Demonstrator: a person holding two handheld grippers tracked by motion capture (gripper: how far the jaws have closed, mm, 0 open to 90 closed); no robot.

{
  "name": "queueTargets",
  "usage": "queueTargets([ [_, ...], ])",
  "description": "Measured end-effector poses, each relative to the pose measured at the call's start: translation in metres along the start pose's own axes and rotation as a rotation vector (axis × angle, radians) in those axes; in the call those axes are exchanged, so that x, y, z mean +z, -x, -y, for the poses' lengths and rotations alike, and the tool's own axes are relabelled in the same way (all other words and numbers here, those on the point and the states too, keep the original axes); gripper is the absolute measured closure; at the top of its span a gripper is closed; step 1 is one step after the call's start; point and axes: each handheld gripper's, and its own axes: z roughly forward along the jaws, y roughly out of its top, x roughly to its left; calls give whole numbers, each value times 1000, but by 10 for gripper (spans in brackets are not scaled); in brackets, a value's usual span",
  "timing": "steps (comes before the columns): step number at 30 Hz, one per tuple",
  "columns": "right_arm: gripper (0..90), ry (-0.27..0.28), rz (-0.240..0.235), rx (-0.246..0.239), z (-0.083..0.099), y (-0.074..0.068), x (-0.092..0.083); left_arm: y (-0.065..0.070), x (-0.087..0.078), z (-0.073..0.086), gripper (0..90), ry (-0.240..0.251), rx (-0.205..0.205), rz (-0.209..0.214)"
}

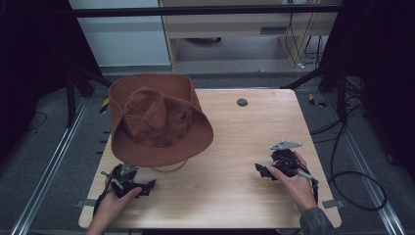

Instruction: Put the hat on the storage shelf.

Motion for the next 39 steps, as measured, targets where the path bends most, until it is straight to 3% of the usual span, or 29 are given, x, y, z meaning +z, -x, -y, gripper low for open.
queueTargets([
  [9, 87, 23, 36, 54, 13, 5, 9, 0, 0, 0, 0, 0, 0, 0],
  [21, 83, 21, 62, 77, 19, 7, 16, 0, 0, 0, 0, 0, 0, 0],
  [28, 71, 33, 82, 70, 22, 5, 20, 0, 0, 0, 0, 0, 1, 0],
  [30, 59, 40, 101, 47, 24, 2, 22, 0, 0, 0, 0, 0, 1, 0],
  [39, 52, 40, 100, 39, 25, 2, 22, 0, 0, 0, 0, 0, 2, -2],
])
